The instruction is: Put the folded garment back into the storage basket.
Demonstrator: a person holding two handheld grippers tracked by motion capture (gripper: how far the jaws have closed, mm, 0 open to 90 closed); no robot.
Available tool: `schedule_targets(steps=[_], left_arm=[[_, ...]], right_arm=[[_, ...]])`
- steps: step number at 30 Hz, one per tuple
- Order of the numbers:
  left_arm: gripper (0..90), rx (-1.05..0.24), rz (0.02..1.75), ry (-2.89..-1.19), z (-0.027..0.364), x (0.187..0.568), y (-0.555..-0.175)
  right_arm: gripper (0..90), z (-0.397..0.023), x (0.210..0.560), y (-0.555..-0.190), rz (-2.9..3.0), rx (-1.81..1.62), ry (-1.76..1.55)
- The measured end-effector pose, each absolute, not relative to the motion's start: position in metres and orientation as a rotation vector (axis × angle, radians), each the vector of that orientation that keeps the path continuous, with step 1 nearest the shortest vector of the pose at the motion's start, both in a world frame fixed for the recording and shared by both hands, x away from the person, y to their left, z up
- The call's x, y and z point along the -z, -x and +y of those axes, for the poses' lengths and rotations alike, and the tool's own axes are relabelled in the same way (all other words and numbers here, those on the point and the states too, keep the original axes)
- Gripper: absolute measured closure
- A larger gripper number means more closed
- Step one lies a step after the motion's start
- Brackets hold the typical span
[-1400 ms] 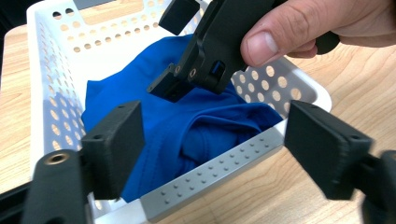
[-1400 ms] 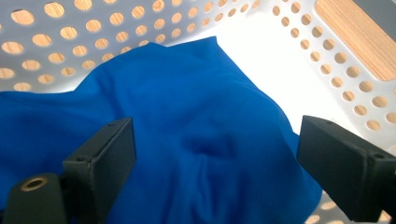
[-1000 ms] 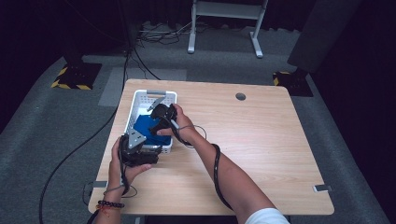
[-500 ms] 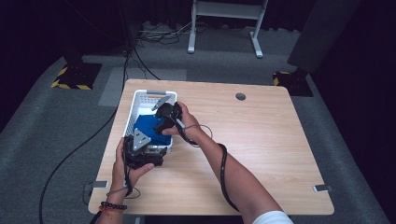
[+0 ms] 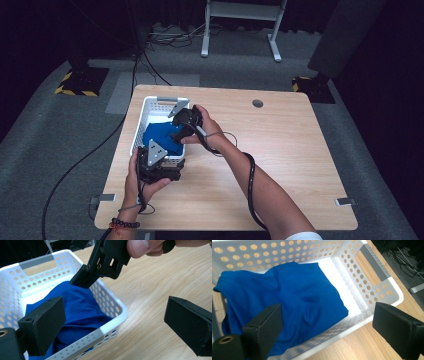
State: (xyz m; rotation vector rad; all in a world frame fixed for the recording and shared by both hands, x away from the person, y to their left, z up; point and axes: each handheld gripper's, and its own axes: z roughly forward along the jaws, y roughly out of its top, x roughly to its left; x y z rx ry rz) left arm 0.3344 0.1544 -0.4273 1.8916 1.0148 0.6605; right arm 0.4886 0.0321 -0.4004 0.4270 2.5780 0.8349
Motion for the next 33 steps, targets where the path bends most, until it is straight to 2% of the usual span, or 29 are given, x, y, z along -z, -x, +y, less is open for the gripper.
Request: schedule_targets(steps=[18, 33], left_arm=[[3.5, -0.66, 0.936, -1.931, 0.129, 0.424, -0.322], [3.4, -0.629, 0.858, -1.979, 0.102, 0.425, -0.314]], right_arm=[[8.5, 0.006, 0.372, -0.472, 2.57, -0.767, -0.35], [8.1, -0.015, 0.364, -0.459, 2.557, -0.72, -0.315]])
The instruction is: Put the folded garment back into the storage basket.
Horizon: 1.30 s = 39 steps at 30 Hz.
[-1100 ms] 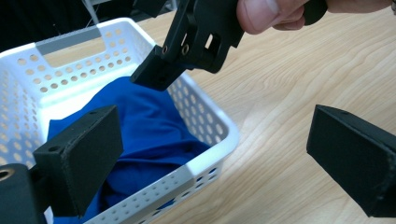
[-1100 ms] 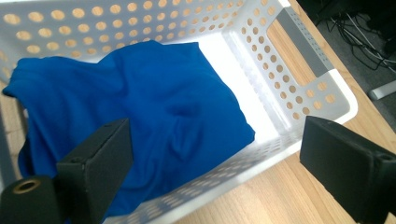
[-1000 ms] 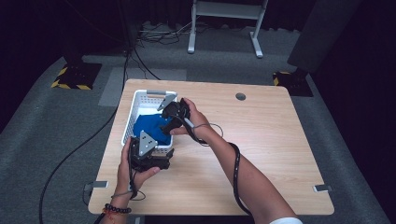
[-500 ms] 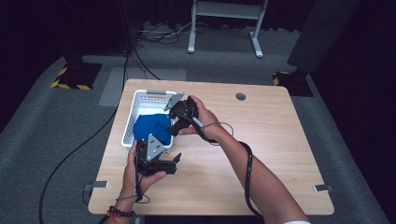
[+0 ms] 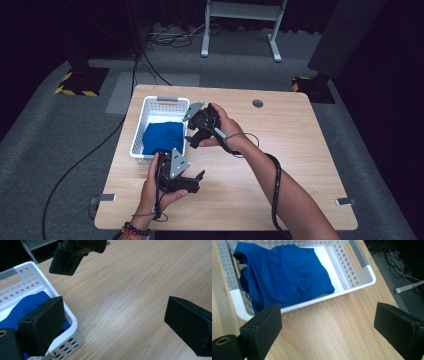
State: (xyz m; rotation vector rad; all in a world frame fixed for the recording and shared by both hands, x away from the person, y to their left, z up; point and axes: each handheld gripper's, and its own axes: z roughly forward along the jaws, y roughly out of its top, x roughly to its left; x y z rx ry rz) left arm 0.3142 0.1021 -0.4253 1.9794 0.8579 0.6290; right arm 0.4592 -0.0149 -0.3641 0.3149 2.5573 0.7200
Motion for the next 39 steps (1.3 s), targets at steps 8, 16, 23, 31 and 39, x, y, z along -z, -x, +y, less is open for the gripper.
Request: schedule_targets(steps=[8, 16, 23, 31, 39], left_arm=[[3.4, -0.631, 0.811, -2.018, 0.088, 0.429, -0.31], [3.3, -0.599, 0.782, -2.045, 0.077, 0.432, -0.307], [3.3, -0.6, 0.746, -2.075, 0.065, 0.436, -0.302], [3.2, -0.577, 0.719, -2.106, 0.055, 0.439, -0.299], [3.2, -0.538, 0.672, -2.161, 0.039, 0.451, -0.294]], right_arm=[[8.0, -0.029, 0.359, -0.45, 2.544, -0.706, -0.308], [7.9, -0.045, 0.358, -0.443, 2.535, -0.689, -0.308], [7.6, -0.06, 0.357, -0.438, 2.518, -0.669, -0.318], [7.4, -0.079, 0.355, -0.43, 2.508, -0.66, -0.329], [7.4, -0.097, 0.355, -0.422, 2.5, -0.652, -0.334]])
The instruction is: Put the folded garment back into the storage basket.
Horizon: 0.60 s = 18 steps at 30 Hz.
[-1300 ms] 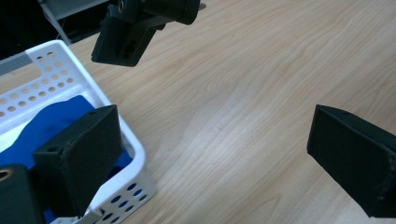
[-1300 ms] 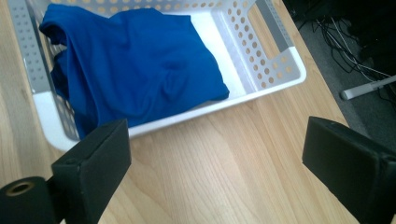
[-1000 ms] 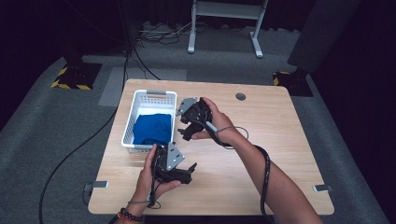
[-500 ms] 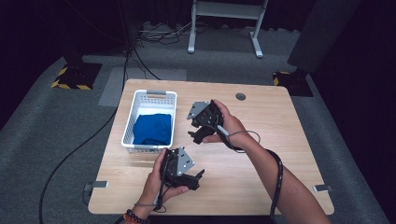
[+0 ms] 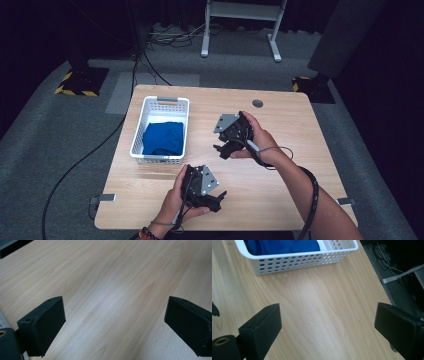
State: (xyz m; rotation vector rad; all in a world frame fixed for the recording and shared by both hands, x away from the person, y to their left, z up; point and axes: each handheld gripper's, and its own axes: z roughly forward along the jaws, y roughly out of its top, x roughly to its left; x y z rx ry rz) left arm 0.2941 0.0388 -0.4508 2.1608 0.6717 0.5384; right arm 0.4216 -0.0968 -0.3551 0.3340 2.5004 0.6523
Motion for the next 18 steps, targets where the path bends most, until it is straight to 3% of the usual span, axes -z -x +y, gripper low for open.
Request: schedule_targets(steps=[18], left_arm=[[3.1, -0.43, 0.578, -2.286, 0.008, 0.477, -0.285]], right_arm=[[7.2, -0.137, 0.372, -0.41, 2.51, -0.623, -0.378]])
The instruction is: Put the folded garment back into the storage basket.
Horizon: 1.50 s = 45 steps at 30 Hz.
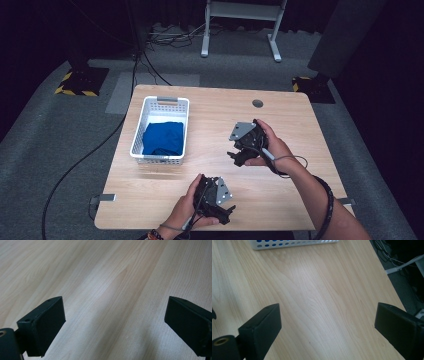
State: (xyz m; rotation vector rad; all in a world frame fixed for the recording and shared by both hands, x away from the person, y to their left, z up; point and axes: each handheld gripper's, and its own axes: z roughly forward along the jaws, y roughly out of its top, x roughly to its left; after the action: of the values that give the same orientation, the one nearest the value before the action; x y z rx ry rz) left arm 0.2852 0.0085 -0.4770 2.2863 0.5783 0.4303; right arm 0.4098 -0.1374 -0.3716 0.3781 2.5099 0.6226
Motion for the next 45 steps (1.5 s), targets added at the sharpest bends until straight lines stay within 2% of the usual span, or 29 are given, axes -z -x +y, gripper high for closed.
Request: schedule_targets(steps=[26, 38, 45], left_arm=[[3.1, -0.304, 0.545, -2.39, -0.008, 0.501, -0.285], [1.5, -0.207, 0.577, -2.361, -0.005, 0.507, -0.292], [0.1, -0.206, 0.562, -2.343, -0.004, 0.509, -0.293]], right_arm=[[6.8, -0.203, 0.421, -0.378, 2.559, -0.618, -0.485], [6.7, -0.242, 0.443, -0.361, 2.572, -0.641, -0.599], [6.6, -0.268, 0.464, -0.35, 2.598, -0.662, -0.677]])
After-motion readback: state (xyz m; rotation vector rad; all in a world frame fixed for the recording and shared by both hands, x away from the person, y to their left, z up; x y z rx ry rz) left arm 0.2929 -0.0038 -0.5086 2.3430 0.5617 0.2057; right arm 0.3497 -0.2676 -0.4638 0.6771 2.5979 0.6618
